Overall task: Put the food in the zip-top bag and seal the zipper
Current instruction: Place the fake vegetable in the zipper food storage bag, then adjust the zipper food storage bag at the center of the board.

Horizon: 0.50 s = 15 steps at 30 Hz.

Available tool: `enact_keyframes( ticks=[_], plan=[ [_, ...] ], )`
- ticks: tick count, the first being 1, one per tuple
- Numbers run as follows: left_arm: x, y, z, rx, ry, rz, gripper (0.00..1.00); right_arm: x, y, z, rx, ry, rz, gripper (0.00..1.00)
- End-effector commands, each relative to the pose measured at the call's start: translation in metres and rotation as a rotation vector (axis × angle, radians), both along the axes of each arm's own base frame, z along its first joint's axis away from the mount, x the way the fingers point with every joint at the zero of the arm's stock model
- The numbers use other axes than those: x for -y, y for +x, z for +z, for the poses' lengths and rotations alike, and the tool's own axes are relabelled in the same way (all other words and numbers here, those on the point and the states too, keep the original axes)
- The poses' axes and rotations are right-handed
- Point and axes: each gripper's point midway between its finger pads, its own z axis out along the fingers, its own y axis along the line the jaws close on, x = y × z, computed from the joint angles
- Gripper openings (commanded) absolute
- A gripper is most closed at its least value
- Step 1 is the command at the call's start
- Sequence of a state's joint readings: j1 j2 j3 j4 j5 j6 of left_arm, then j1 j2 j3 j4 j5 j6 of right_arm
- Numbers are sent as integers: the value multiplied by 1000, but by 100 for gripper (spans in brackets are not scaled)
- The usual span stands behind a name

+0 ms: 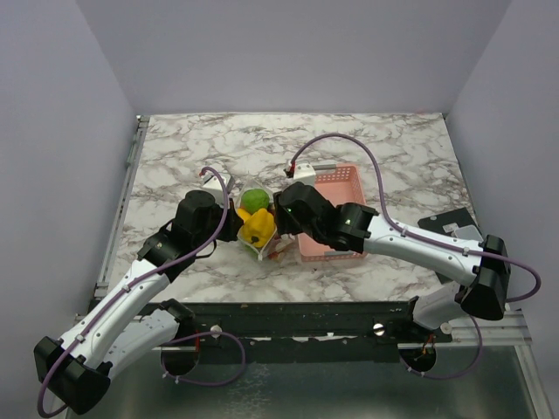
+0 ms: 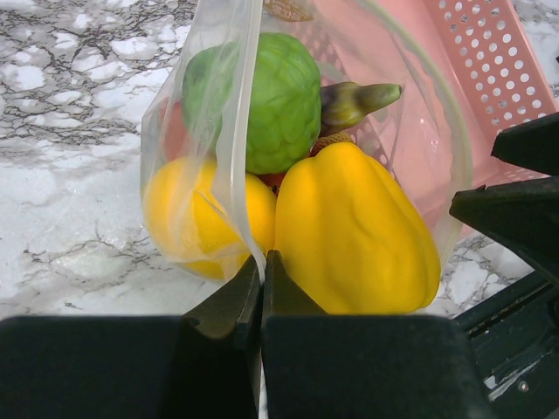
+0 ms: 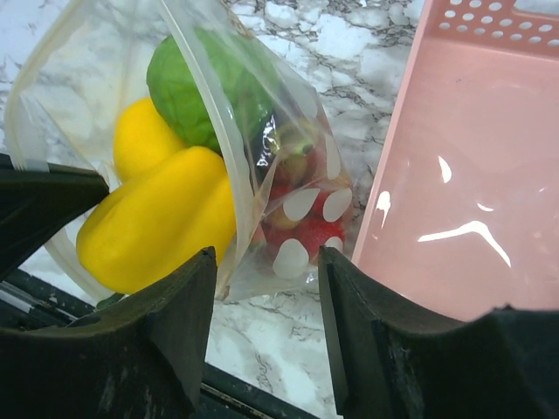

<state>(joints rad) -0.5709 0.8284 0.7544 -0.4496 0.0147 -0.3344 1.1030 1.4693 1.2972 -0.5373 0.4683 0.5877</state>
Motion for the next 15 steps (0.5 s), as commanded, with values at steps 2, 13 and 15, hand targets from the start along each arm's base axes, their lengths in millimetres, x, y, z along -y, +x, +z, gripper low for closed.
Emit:
enact_keyframes(
  ticks=[2, 13, 15],
  plan=[
    [4, 0, 9, 28, -28, -14, 0, -8, 17, 24, 72, 74, -76, 53],
    [5, -2, 10, 28, -32, -22, 0, -21, 26, 5, 38, 71, -102, 42],
    [6, -2, 10, 29, -34, -27, 0, -21, 27, 0, 29, 70, -107, 39]
  ],
)
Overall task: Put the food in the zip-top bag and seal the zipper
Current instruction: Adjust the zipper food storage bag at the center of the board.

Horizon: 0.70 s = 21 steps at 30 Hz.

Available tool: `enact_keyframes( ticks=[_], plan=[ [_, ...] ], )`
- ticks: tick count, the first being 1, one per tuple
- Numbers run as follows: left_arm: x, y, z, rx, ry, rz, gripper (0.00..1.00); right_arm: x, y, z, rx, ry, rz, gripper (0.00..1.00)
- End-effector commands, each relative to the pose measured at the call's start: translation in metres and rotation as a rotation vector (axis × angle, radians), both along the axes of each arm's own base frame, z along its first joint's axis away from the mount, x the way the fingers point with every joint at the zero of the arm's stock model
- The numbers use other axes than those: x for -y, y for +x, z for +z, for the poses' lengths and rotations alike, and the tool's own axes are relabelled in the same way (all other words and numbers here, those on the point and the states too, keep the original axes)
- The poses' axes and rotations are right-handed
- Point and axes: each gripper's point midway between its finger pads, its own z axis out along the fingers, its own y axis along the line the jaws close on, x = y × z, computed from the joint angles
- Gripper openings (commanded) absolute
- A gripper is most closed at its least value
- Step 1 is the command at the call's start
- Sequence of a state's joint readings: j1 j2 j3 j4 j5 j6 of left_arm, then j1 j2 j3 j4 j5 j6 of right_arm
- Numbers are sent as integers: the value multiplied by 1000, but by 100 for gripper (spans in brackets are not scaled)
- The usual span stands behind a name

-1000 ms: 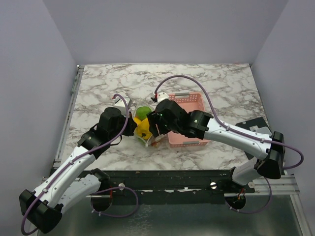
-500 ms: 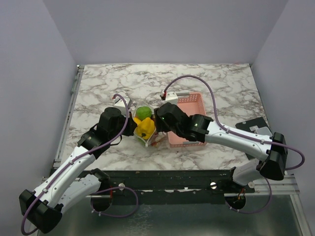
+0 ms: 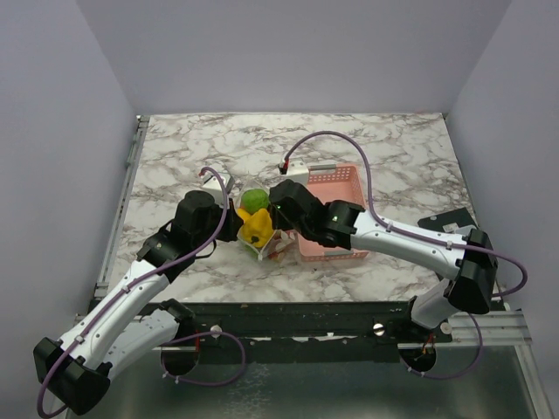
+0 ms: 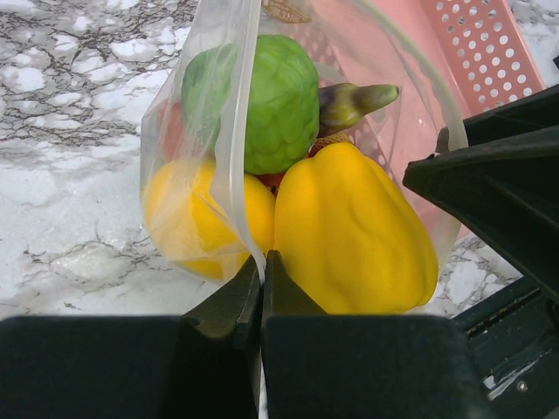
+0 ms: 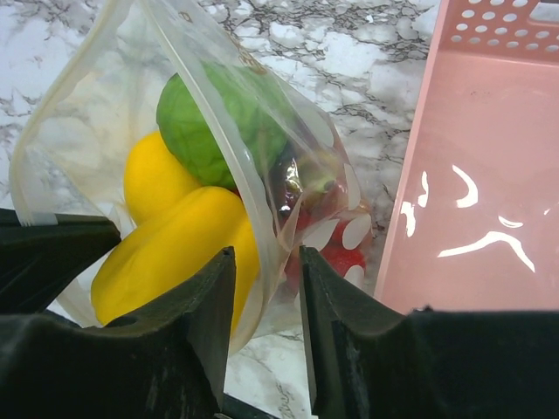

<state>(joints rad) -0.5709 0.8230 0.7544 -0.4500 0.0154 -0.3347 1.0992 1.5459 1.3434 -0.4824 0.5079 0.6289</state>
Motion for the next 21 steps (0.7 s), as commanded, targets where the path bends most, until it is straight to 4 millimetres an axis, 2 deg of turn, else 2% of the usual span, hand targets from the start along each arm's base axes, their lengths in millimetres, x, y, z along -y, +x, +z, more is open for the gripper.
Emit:
enact_keyframes(
  ticks=[1, 3, 7, 14, 21],
  plan=[
    [6, -2, 10, 27, -33, -29, 0, -3, 10, -1, 6, 32, -50, 37],
    [8, -4, 10, 29, -37, -36, 0, -4, 10, -4, -4, 33, -50, 29],
    [11, -6, 13, 40, -41, -53, 0, -5, 8, -1, -15, 44, -38, 2],
    [13, -14, 38, 74, -70, -79, 0, 0, -2, 29, 3, 98, 7, 0],
    [14, -29, 97, 103, -146, -108, 0, -5, -12, 75, 28, 143, 103, 1]
  ],
)
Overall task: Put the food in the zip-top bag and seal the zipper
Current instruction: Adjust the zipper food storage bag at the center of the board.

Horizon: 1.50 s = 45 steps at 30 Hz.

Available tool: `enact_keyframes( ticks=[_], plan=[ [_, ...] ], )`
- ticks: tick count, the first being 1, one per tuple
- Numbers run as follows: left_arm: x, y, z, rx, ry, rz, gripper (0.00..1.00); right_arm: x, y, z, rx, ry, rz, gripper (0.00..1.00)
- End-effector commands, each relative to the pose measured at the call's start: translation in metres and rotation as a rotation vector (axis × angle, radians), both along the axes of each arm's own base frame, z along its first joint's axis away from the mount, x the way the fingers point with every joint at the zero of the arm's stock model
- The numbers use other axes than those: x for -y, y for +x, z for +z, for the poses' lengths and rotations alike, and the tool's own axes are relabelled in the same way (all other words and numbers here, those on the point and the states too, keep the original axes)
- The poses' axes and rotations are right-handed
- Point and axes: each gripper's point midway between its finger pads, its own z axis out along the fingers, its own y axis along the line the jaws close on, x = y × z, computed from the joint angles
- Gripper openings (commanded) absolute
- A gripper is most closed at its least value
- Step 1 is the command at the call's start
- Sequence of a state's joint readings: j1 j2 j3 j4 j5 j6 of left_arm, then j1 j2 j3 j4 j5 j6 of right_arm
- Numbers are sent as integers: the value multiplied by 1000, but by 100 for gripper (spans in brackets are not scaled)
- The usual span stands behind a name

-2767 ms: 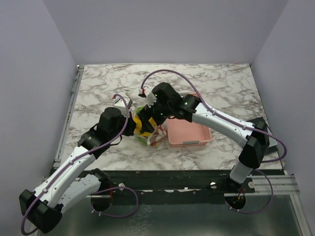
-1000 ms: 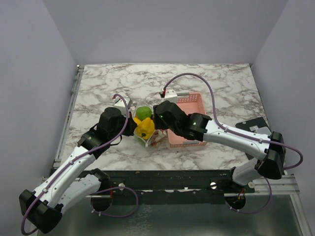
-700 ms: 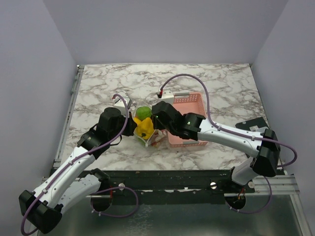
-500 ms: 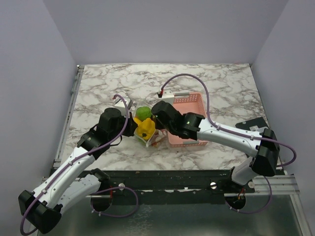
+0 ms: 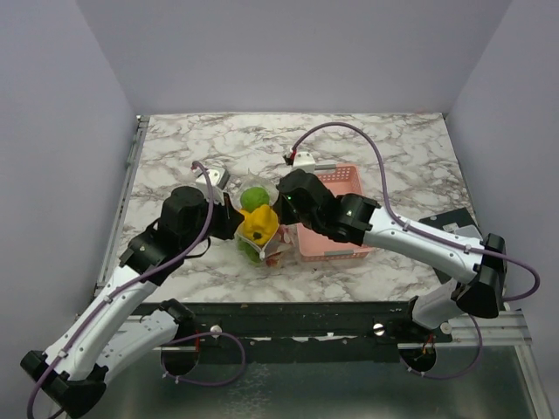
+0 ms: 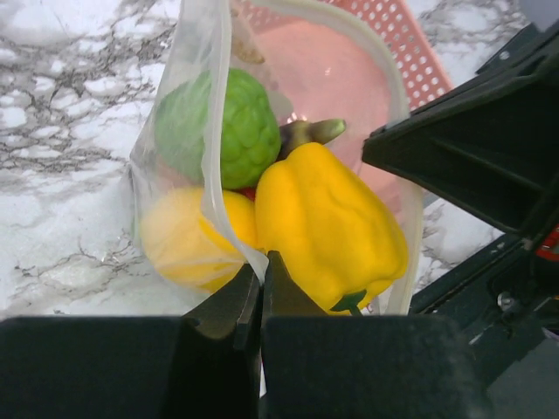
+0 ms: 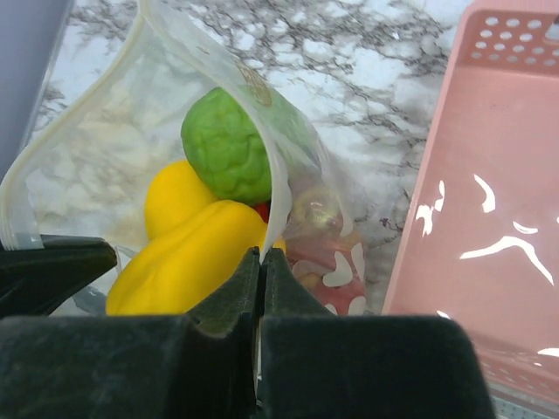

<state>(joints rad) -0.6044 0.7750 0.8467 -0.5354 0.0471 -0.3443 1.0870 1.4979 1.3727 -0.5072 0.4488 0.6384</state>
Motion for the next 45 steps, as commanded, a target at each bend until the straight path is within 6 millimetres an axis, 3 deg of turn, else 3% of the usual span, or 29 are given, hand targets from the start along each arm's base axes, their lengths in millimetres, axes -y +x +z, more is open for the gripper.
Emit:
enact_keyframes(
  ticks=[1, 5, 7, 9, 11, 13, 14, 16, 19, 22, 25, 31, 36, 41, 44, 45],
  plan=[
    [6, -12, 67, 69, -104, -46, 0, -6, -7, 58, 50, 81, 87, 1],
    [8, -16, 81, 48, -150, -35, 0, -9, -12, 78, 63, 106, 124, 1],
    [8, -15, 73, 24, -160, -19, 0, -12, -12, 67, 54, 103, 134, 1],
    [7, -11, 48, -14, -151, 20, 0, -14, -13, 42, 16, 67, 136, 1],
    [5, -9, 10, -74, -125, 56, 0, -17, -14, 17, -27, 27, 139, 1],
    [4, -12, -23, -143, -103, 77, 0, -16, -15, 3, -48, -4, 135, 1],
    [4, -14, -29, -164, -102, 72, 0, -15, -14, 3, -48, -10, 133, 1],
    [9, -18, -17, -152, -135, 40, 0, -12, -14, 13, -31, 1, 125, 1],
    [4, -17, 27, -50, -187, 49, 0, -5, -12, 36, 21, 37, 113, 1],
    [0, -17, 45, -22, -194, 63, 0, 1, -9, 36, 30, 8, 96, 1],
    [3, -22, 48, -35, -217, 46, 0, 2, -11, 30, 10, -9, 95, 1],
    [3, -26, 39, -57, -226, 44, 0, 3, -16, 46, 36, 67, 105, 1],
    [4, -26, 15, -110, -206, 55, 0, -3, -14, 26, -16, 4, 112, 1],
    [-4, -25, 43, -33, -261, 94, 0, -11, -11, 32, 23, 46, 140, 1],
    [13, -42, 62, -80, -334, -17, 0, -9, -16, 25, -34, -9, 145, 1],
    [11, -45, 69, -62, -355, -14, 0, -12, -15, 26, -16, 13, 158, 1]
  ],
)
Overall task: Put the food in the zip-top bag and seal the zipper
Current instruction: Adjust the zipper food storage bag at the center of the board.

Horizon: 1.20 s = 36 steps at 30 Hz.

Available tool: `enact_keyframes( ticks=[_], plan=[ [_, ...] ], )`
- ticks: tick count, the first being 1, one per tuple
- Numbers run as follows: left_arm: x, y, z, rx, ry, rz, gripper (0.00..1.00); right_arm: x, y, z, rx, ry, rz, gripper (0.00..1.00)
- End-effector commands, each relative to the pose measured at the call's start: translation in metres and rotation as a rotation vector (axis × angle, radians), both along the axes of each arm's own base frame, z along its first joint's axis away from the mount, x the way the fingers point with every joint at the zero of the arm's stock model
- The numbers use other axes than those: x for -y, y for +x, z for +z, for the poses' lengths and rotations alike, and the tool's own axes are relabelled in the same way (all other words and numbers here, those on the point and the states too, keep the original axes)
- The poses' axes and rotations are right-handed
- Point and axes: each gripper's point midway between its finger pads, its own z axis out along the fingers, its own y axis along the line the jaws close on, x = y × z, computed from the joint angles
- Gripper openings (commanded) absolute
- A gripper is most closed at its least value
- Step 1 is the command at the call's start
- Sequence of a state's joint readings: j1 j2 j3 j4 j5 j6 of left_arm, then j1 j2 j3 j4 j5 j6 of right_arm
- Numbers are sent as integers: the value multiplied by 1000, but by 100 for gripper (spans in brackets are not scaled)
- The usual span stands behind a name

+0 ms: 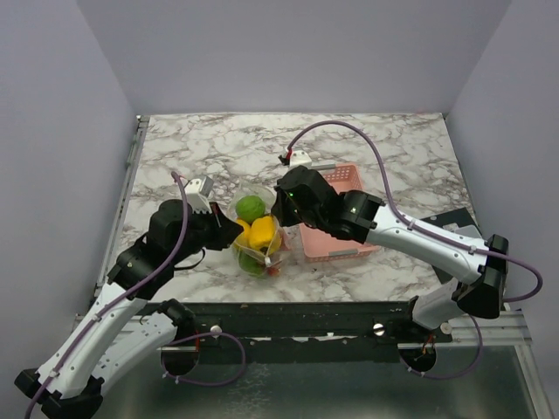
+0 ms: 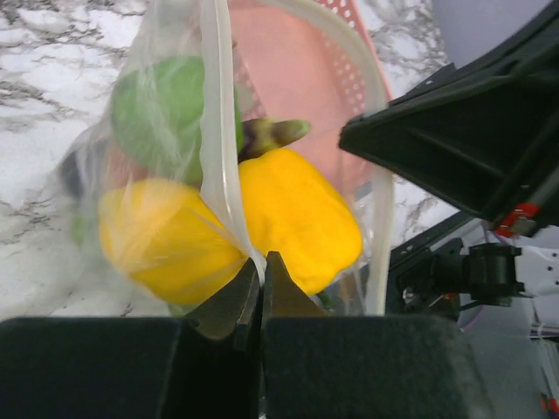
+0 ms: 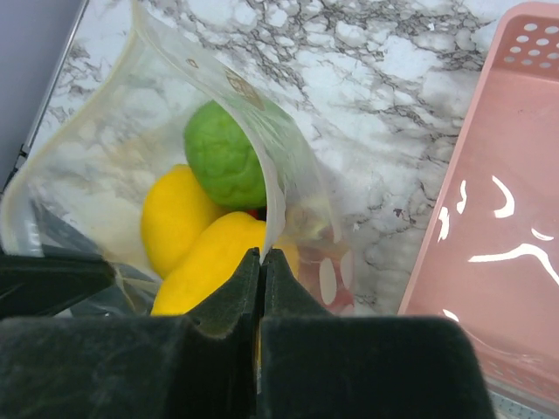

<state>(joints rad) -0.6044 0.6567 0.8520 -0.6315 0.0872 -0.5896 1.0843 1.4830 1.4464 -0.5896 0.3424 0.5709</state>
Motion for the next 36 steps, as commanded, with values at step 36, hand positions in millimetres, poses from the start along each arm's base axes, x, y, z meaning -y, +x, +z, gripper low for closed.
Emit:
enact_keyframes(
  ticks=[36],
  plan=[
    [25, 13, 11, 19, -233, 23, 0, -87, -23, -8, 18, -11, 534, 1]
  ],
)
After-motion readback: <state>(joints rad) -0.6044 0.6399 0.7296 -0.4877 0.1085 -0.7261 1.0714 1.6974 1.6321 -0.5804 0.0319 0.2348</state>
